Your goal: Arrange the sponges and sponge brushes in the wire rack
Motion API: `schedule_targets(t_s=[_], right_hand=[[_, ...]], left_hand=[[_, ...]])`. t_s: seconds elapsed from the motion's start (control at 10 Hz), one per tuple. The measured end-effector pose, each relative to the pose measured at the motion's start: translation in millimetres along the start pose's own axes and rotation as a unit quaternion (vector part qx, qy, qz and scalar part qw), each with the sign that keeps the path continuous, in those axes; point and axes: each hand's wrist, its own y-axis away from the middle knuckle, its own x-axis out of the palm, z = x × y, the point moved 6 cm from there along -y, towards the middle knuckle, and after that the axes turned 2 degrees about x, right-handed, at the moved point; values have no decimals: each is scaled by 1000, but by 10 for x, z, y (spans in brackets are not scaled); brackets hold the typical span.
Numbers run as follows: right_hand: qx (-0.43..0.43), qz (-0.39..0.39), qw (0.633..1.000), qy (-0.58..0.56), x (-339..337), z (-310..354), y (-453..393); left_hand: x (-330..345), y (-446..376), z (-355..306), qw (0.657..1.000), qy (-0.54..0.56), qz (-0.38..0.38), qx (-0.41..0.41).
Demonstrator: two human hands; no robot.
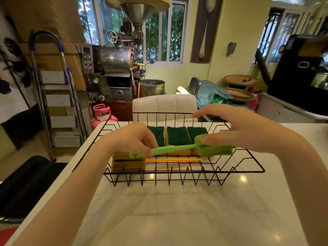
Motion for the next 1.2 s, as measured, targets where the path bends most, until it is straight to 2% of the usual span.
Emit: schedule_targets(t_s=[0.1,0.2,0.3,0.6,0.9,1.1,1.2], right_hand=[[66,92,990,89,225,-298,-71],[109,176,973,98,433,-481,-131],[118,213,964,109,550,-550,-161],[102,229,963,100,733,-583,-232],[96,243,960,98,864,-629,-291],[103,267,957,56,743,-584,-221],[80,150,985,14,356,-541,-197]], left_hand=[[72,-17,3,999,-12,33,5],[126,-15,-29,998,-20,62,7],[194,-15,-71,995,-49,92,5],[400,-103,-159,985,-134,104,-7],[497,-143,-153,982,-150,108,-30],[525,-141,-129,979,-169,105,-38],[471,-126,-145,982,-159,93,-35]])
